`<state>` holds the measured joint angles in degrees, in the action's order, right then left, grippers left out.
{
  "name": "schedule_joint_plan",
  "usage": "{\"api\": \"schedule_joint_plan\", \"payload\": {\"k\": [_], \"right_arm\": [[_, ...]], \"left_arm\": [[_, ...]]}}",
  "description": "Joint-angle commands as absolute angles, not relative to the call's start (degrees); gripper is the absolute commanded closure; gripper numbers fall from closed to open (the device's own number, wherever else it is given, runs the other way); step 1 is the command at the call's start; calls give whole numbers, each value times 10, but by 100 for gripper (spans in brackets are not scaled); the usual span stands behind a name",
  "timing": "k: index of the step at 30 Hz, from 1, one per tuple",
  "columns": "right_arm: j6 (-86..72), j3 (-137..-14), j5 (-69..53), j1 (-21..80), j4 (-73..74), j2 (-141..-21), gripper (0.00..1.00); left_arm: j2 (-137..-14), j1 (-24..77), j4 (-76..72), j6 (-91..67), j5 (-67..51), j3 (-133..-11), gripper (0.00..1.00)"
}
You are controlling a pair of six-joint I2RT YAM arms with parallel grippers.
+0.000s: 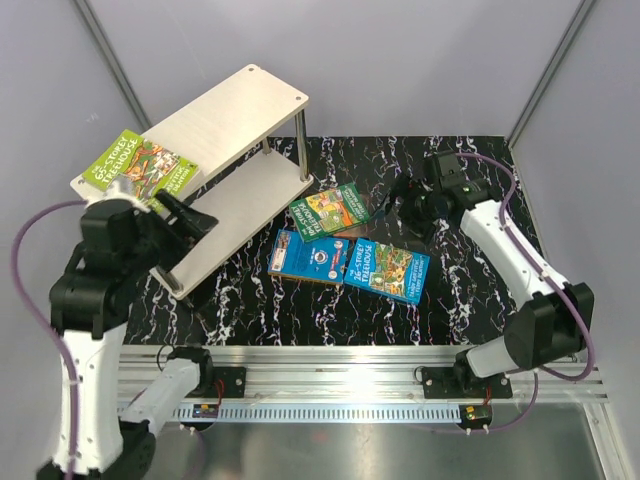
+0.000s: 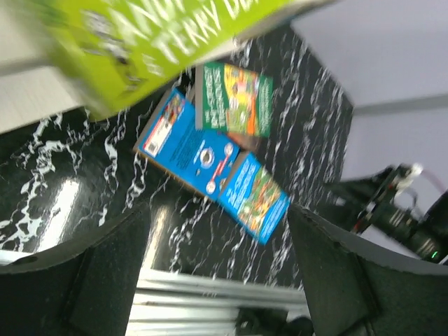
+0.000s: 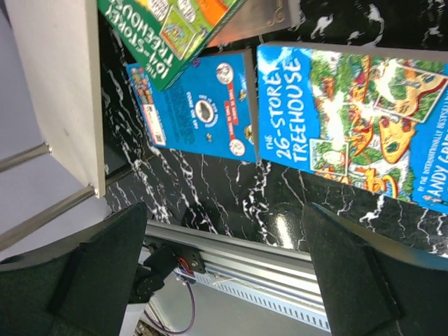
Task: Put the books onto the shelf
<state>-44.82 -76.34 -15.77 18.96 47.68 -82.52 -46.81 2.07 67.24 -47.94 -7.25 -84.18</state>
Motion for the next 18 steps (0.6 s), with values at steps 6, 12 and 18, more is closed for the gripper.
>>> {"api": "schedule_joint_plan", "payload": {"k": [6,12,18], "right_arm": [[-440,-777,-228,148,382,-913,0],[-432,-873,-287,147,341,-1034,1],[-392,-1032,-269,130,394,-1176,1]], "left_arm": [[-589,363,571,-460,133,-824,16],[-657,403,484,-440,101,-732,11],[-785,403,441,-424,111,-719,10]]}}
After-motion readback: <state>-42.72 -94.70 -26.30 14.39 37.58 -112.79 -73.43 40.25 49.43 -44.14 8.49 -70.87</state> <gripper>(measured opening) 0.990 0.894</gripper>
